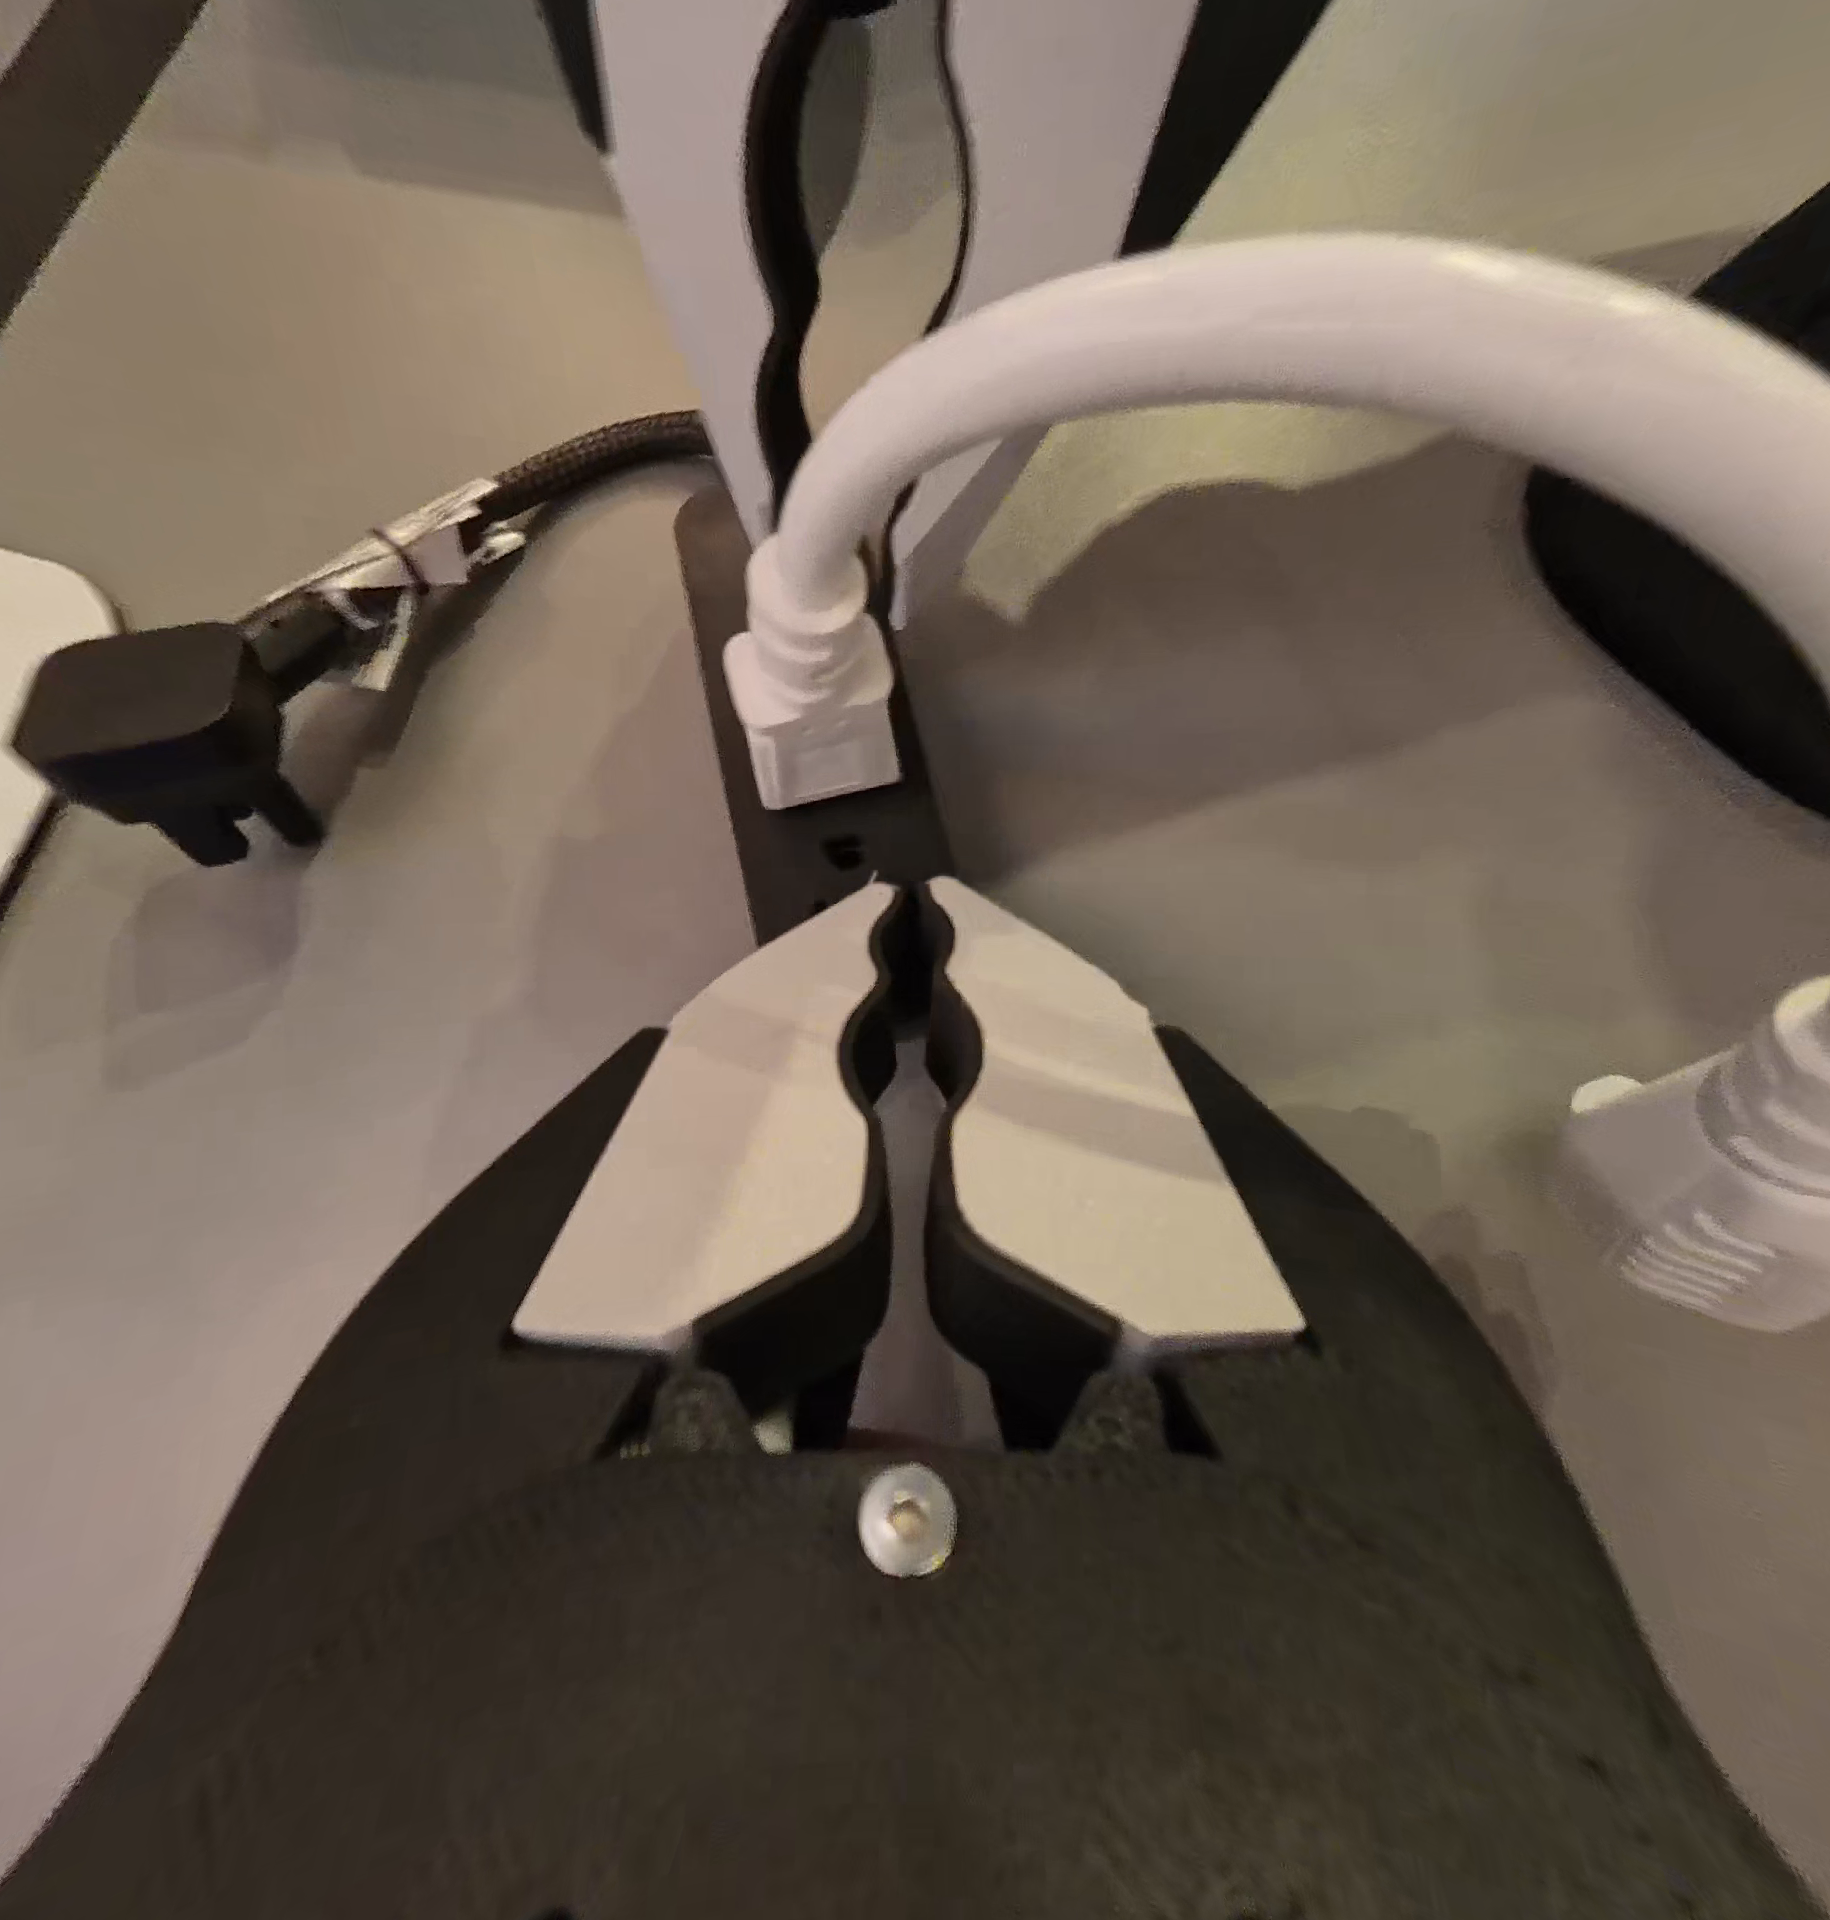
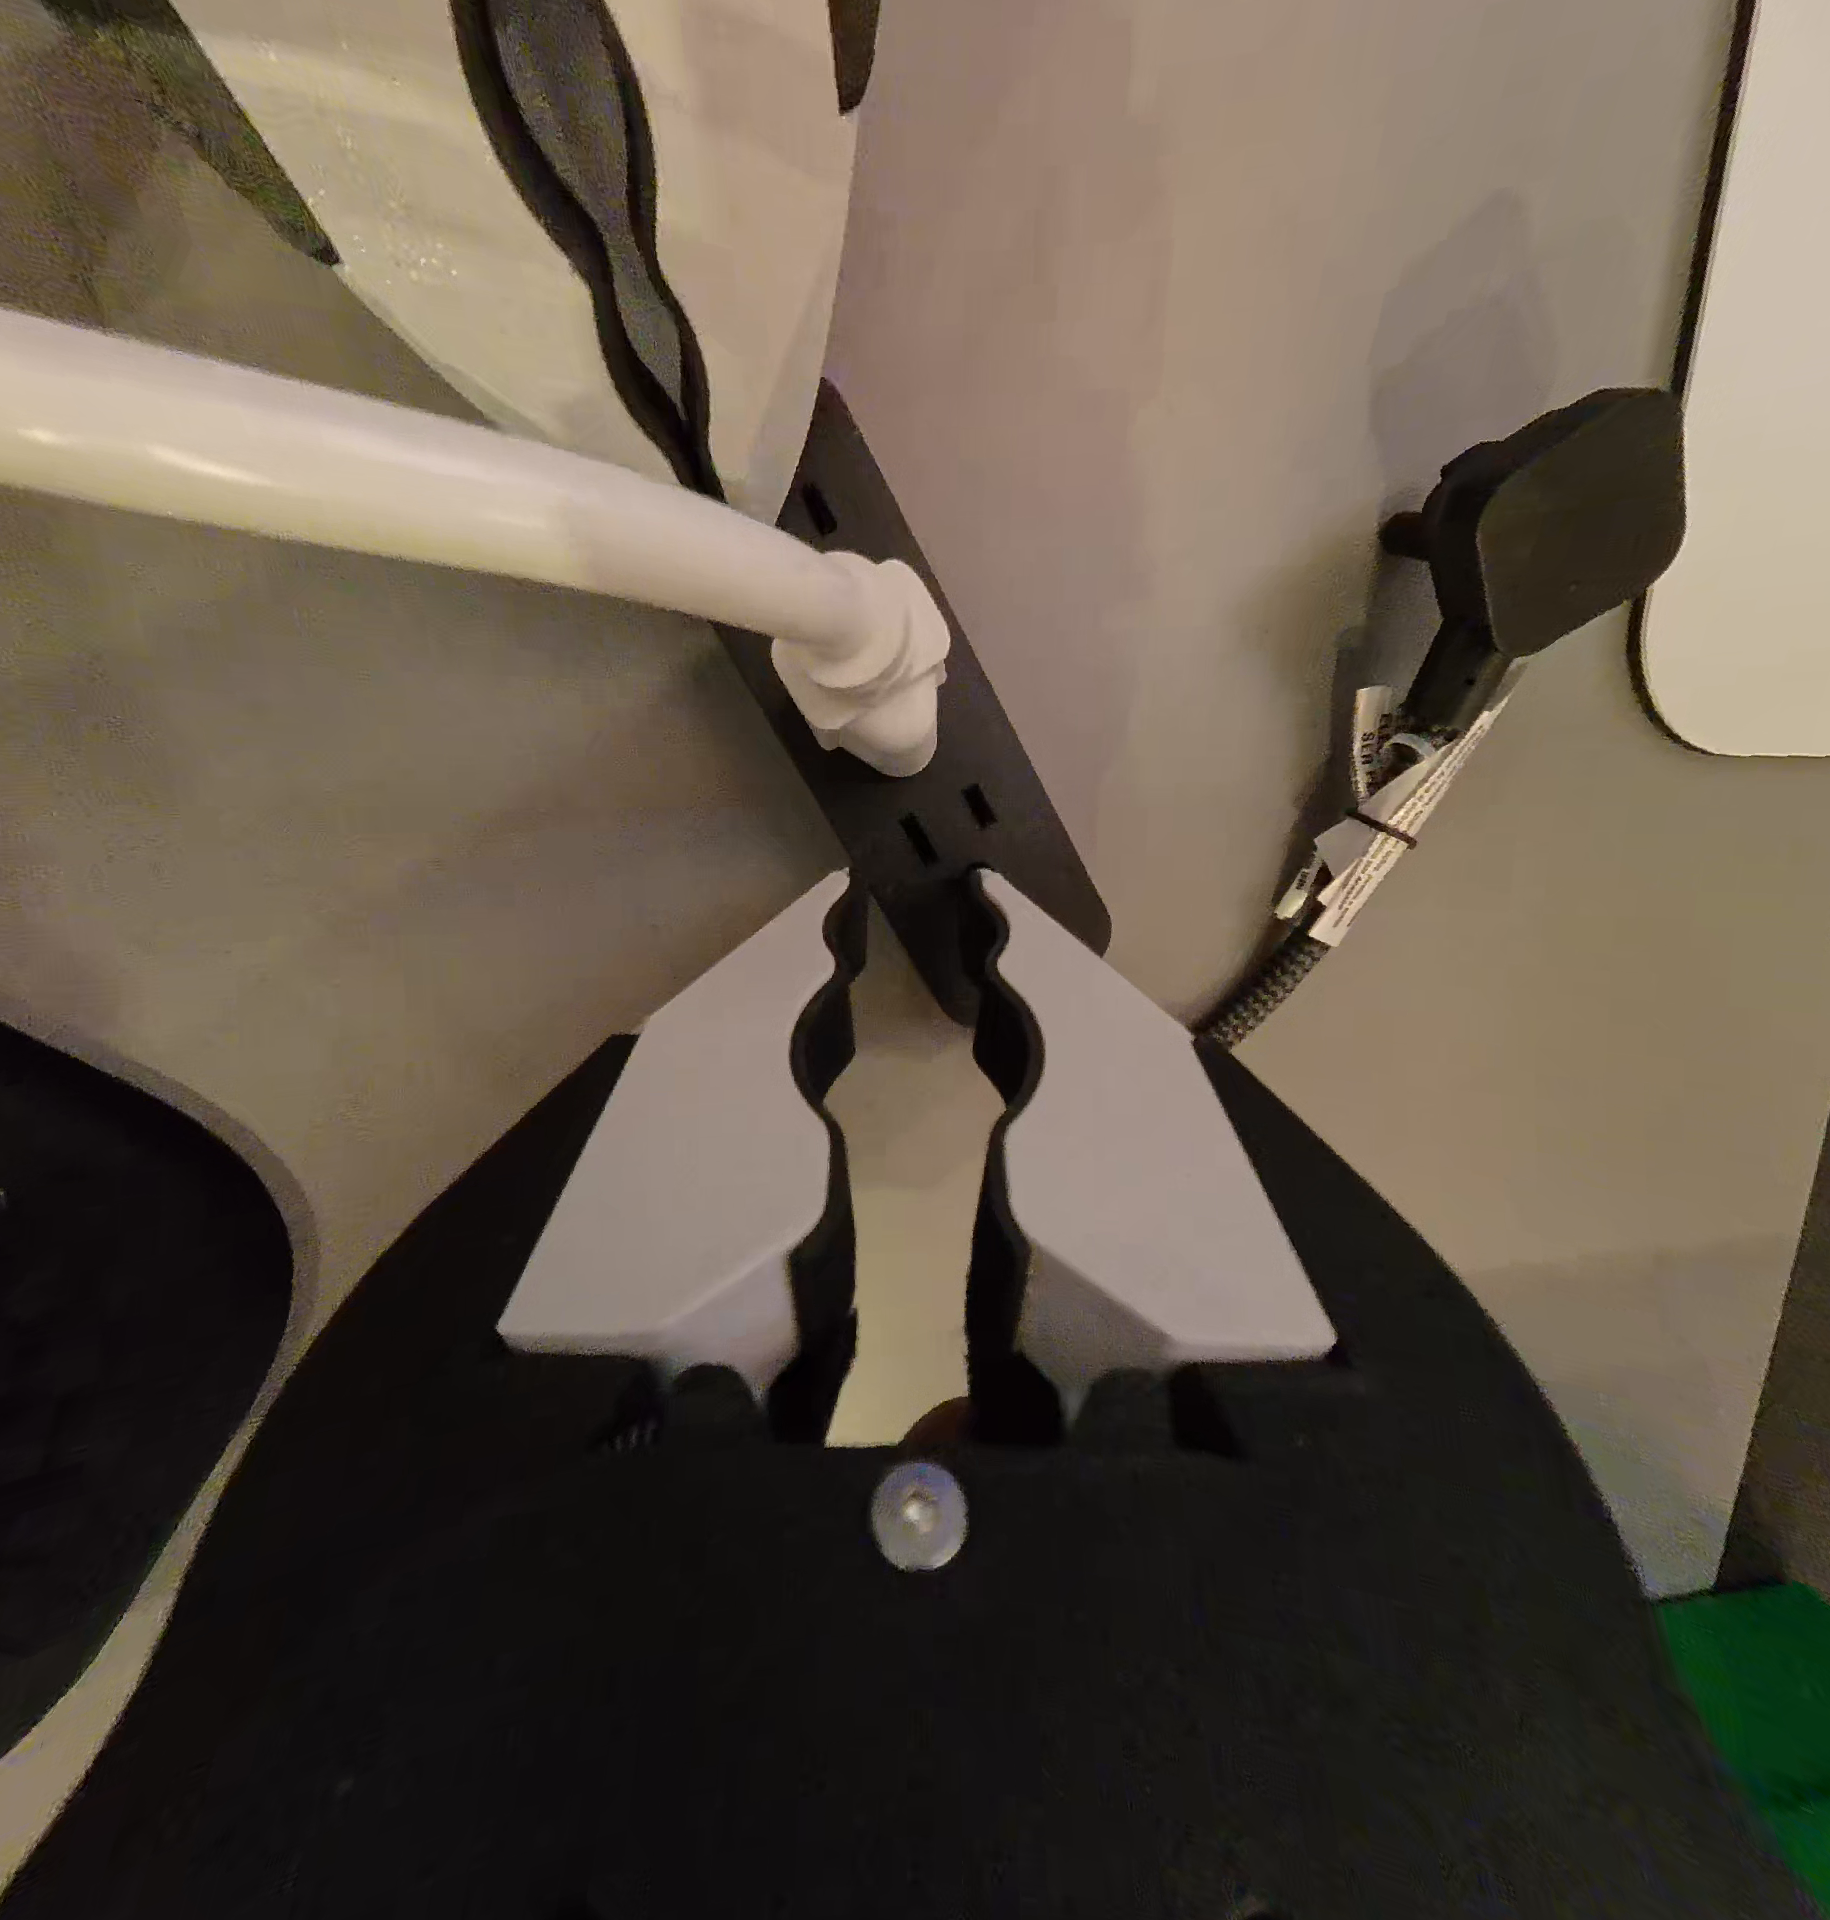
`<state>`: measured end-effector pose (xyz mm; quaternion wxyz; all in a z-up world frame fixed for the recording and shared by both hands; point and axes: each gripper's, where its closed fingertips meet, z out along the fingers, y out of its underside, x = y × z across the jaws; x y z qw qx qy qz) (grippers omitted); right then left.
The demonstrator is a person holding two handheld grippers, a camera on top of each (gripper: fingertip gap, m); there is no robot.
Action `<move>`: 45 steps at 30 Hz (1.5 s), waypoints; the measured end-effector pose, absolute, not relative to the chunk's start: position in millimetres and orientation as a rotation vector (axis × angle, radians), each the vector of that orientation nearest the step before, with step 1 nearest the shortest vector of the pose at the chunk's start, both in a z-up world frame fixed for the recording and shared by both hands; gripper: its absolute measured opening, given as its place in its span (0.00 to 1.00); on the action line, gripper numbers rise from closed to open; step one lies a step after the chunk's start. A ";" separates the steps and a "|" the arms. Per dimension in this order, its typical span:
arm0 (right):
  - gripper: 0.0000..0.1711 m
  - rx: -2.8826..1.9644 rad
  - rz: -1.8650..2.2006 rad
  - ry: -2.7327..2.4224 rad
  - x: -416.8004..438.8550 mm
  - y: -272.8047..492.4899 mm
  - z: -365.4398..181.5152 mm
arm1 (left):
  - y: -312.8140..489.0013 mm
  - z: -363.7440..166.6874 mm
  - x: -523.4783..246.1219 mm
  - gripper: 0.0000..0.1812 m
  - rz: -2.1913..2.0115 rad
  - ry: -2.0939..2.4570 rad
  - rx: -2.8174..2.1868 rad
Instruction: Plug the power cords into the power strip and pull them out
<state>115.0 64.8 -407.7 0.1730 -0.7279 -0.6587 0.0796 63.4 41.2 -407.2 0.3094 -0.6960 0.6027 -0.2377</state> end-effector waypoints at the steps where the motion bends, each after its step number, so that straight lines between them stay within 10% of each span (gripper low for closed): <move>1: 0.09 -2.061 0.225 -1.876 115.0 65.0 -407.7 | 41.4 -407.4 65.5 0.00 -0.635 1.572 -1.845; 13: 0.24 -2.223 0.473 -1.566 86.7 47.7 -385.3 | 44.5 -407.5 72.9 0.00 -0.663 1.432 -1.896; 25: 0.15 -2.254 0.381 -1.381 82.8 62.4 -400.0 | 36.4 -406.9 83.2 0.01 -0.715 1.275 -1.940; 39: 0.14 -1.869 0.489 -1.925 80.5 32.9 -399.5 | 54.7 -387.4 77.2 0.47 -0.628 1.679 -1.657; 45: 0.14 -1.748 0.534 -2.026 78.3 22.0 -399.2 | 47.3 -401.7 94.7 0.51 -0.671 1.866 -1.532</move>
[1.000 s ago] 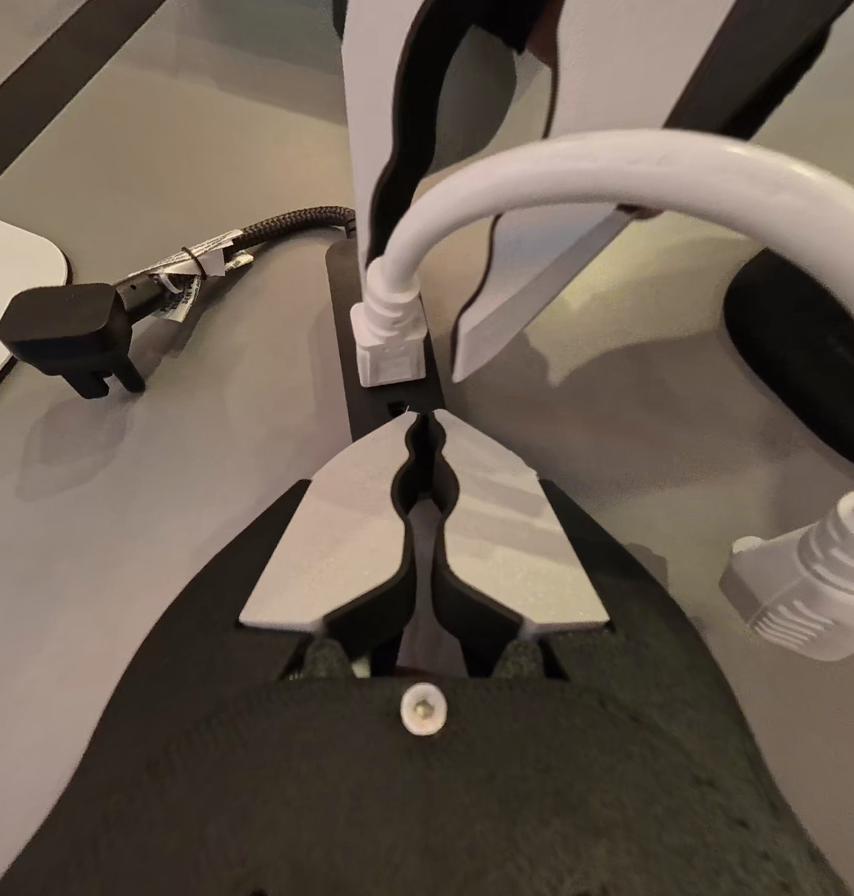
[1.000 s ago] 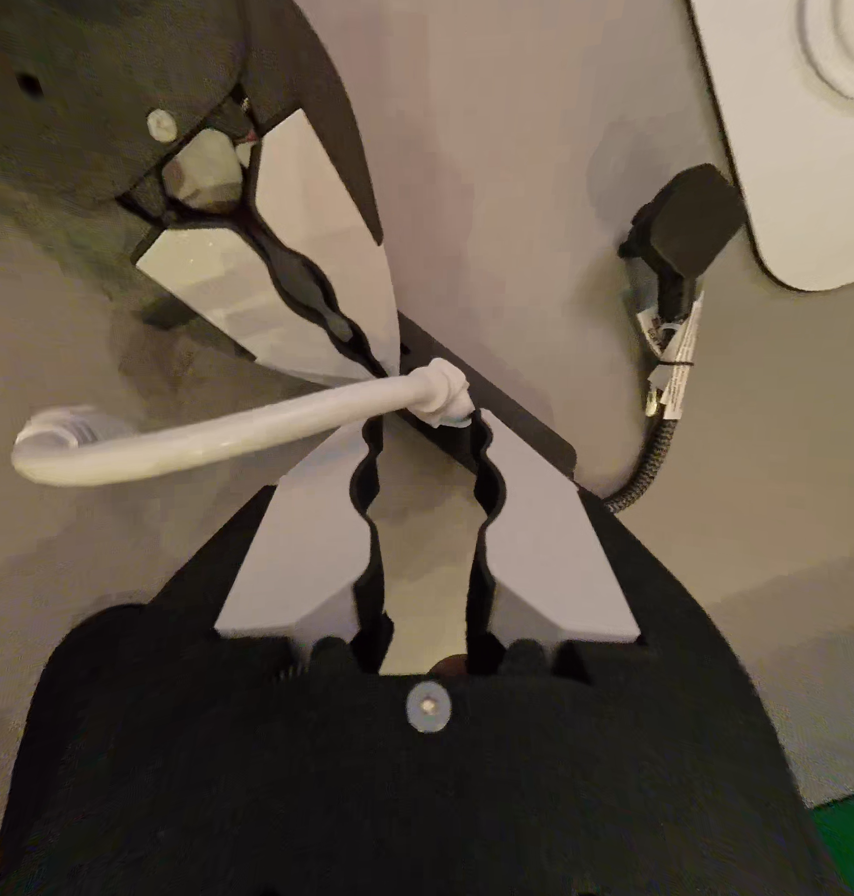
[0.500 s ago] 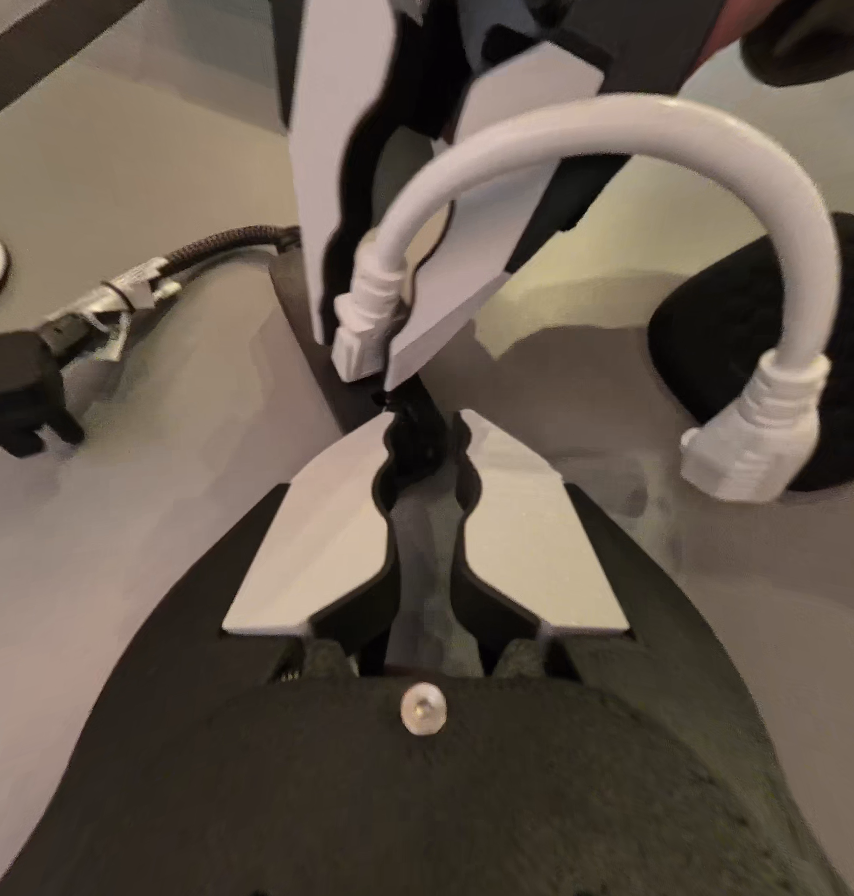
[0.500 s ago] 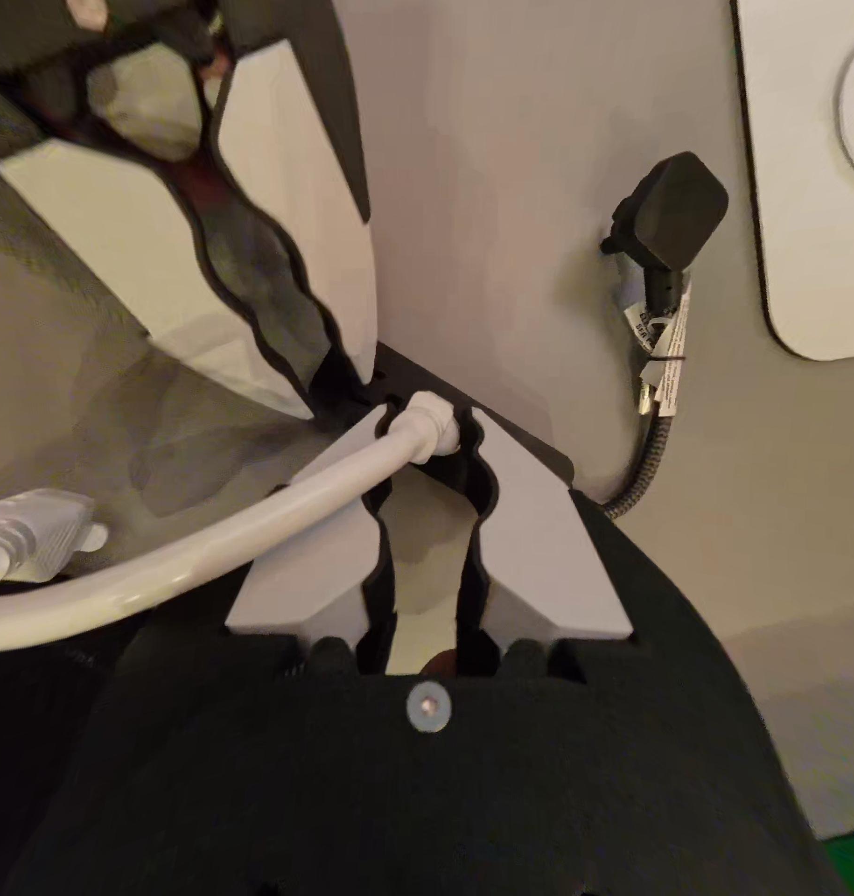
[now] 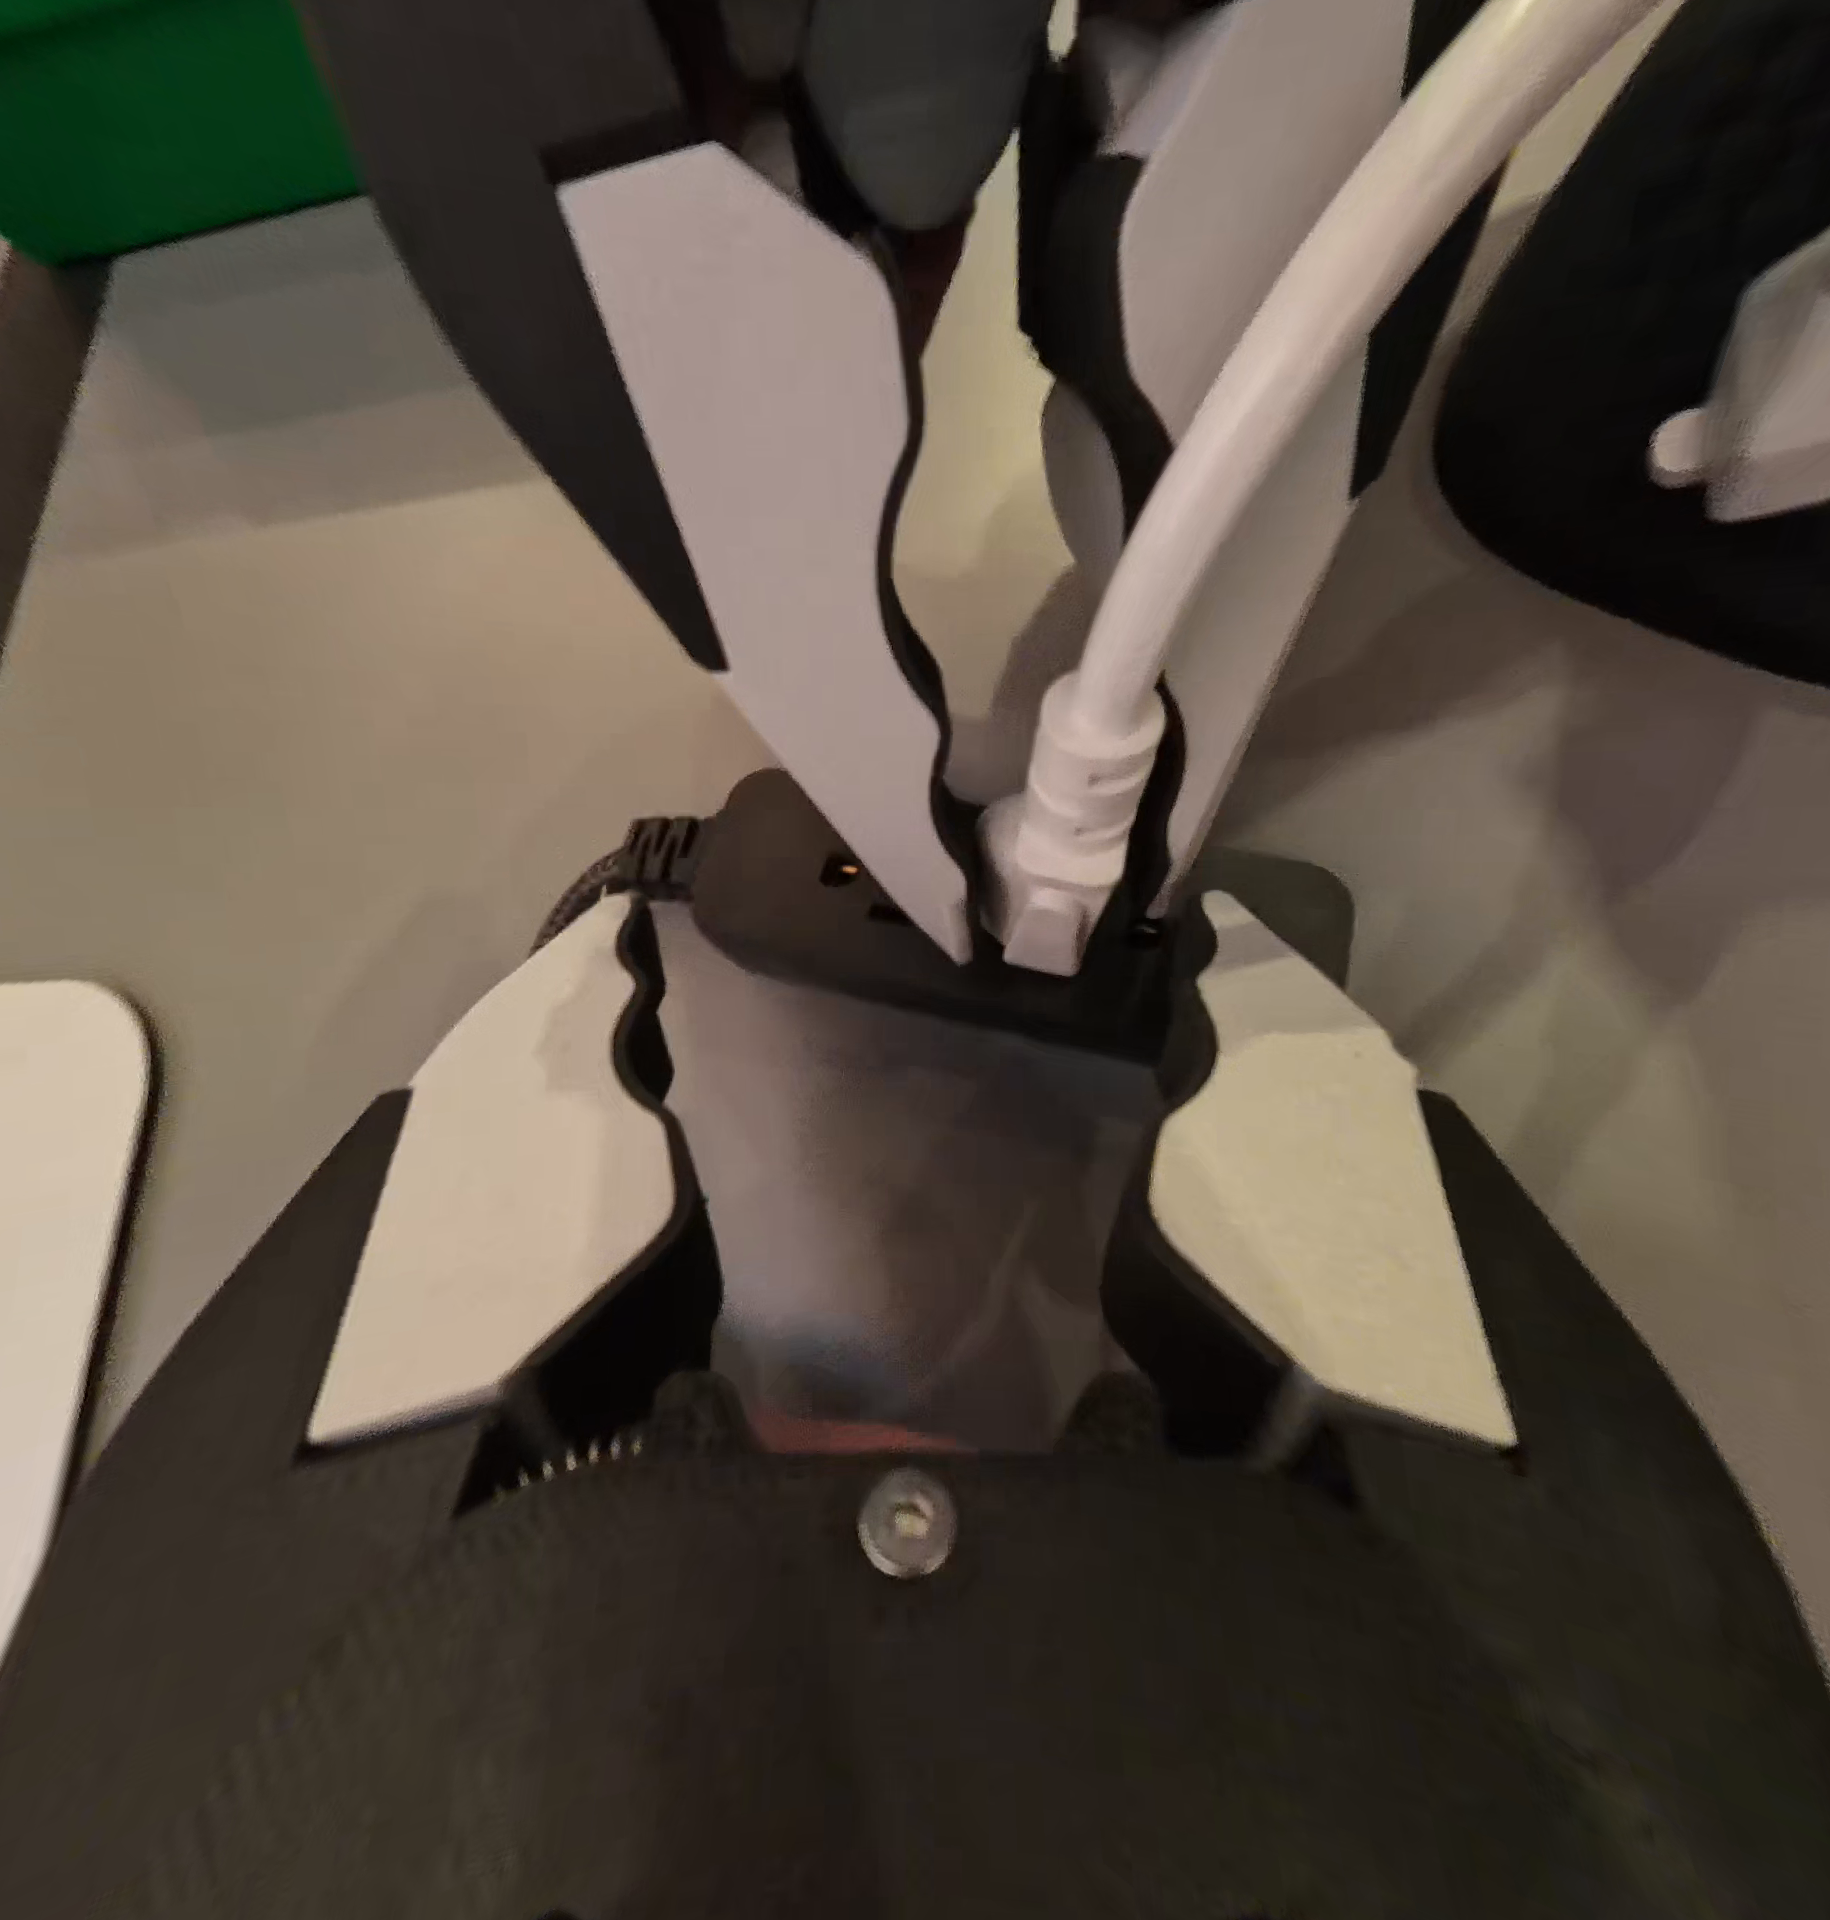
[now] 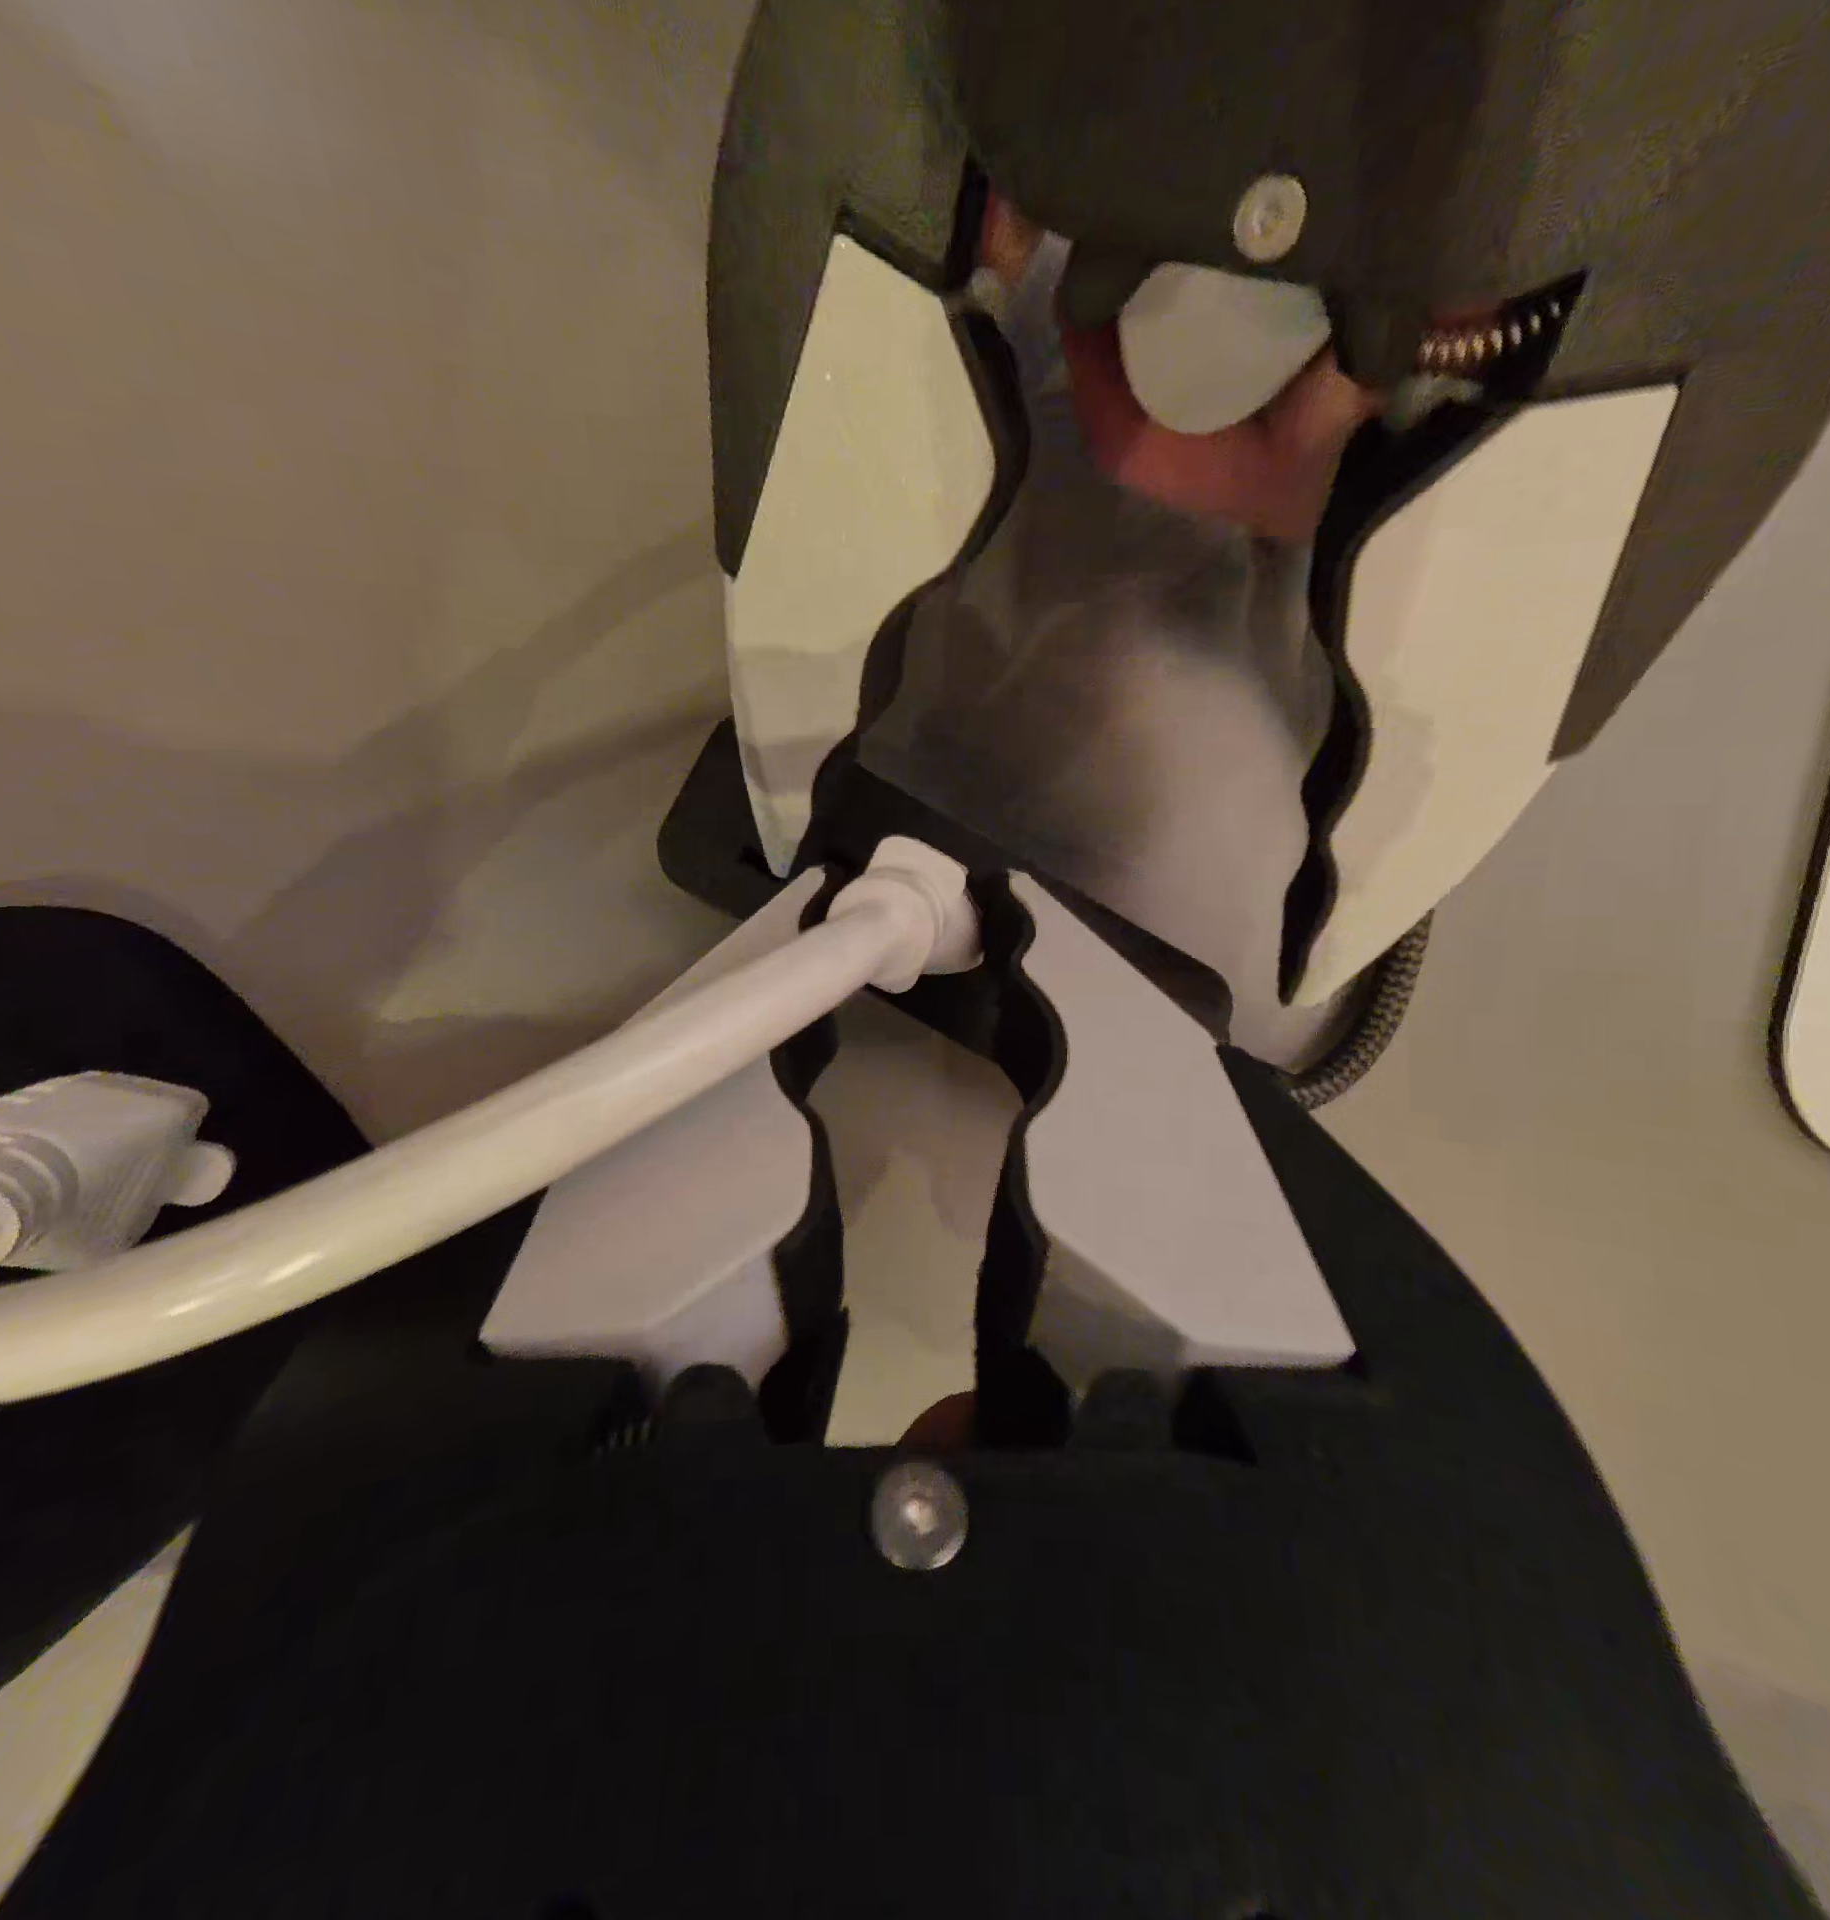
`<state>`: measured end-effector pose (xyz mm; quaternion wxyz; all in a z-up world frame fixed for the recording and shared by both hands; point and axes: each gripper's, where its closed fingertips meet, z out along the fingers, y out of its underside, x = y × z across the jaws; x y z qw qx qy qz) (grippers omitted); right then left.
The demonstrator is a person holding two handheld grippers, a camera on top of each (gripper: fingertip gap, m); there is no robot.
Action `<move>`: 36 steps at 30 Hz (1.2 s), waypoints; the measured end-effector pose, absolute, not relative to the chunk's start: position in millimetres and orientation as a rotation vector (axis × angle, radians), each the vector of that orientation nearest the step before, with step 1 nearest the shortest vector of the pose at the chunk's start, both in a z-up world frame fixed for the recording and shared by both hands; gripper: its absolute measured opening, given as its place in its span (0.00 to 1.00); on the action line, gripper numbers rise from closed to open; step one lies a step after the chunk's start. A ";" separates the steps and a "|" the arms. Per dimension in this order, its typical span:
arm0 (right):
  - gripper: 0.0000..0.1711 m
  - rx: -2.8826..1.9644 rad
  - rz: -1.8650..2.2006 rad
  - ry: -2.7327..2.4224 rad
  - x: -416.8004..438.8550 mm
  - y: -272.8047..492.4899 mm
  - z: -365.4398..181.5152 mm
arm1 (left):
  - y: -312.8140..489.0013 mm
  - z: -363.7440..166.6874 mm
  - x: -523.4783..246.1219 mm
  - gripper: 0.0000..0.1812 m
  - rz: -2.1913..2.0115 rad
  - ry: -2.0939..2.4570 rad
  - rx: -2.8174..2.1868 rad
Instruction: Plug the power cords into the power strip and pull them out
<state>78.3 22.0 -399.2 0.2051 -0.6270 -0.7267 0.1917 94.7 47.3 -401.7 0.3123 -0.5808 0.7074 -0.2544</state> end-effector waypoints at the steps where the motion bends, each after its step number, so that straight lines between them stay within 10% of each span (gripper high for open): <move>1: 0.14 -1.735 0.535 -2.043 78.4 20.7 -399.3 | 44.2 -403.0 96.2 0.50 -0.702 1.885 -1.535; 36: 0.13 -2.092 0.088 -1.825 87.1 22.7 -402.9 | 26.8 -409.2 97.2 0.40 -0.880 1.876 -1.514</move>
